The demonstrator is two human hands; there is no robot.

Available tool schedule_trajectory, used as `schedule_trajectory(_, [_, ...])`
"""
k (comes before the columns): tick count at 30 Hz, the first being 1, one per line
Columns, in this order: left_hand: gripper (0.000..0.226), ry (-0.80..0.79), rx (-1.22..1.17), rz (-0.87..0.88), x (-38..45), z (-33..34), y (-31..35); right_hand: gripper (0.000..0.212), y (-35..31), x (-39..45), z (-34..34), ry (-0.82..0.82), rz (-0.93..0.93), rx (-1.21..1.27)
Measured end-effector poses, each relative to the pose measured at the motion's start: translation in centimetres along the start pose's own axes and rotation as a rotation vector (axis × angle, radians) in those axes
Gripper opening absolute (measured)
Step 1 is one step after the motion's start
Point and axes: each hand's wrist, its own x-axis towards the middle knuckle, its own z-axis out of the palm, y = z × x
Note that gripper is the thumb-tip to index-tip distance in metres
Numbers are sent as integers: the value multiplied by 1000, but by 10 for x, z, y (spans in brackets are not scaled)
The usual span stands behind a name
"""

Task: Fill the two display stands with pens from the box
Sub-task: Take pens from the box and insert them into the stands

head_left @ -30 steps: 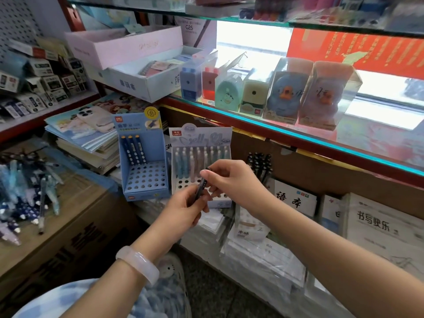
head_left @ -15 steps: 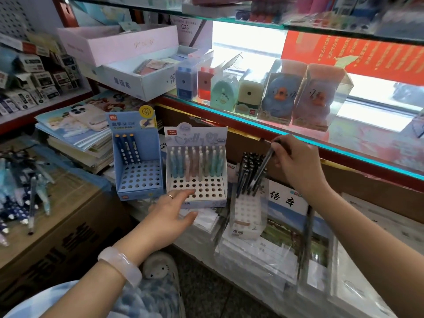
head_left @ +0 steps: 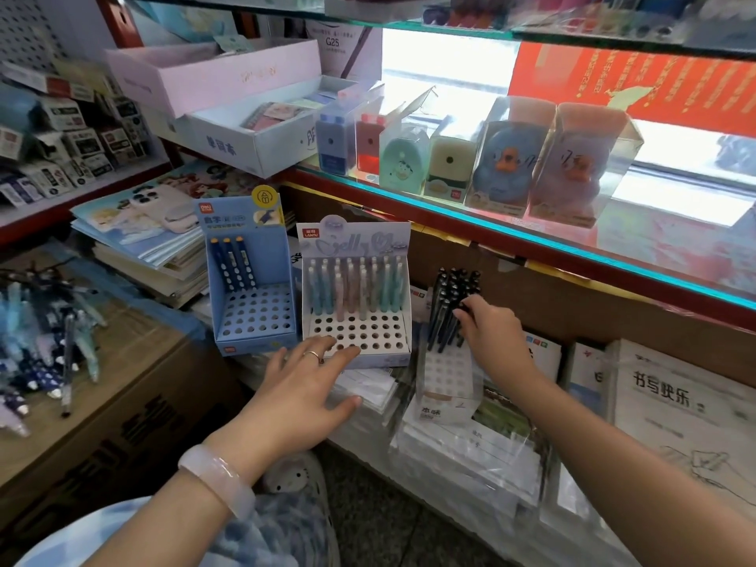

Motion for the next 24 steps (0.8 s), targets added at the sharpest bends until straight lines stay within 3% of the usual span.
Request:
schedule_trajectory(6, [62,62,-22,-2,-3,-7,-6,24,-4,2,-3,-67,51,-118])
schedule_trajectory(8, [60,94,-43,-23,-7,-12,-12,23,-8,-1,-9,93,88,-44])
schedule_trajectory(11, [58,162,-82,-47,-14,-22,-24,24,-41,-1,-12,281,-24,52])
schedule_trajectory(17, [53,305,-86,-167,-44,-49,-64,34,-166,15,23,-123,-359,156])
schedule_trajectory(24, [50,415,-115,-483,-102,-65,-154,42,-285,35,74,-360,-667,5])
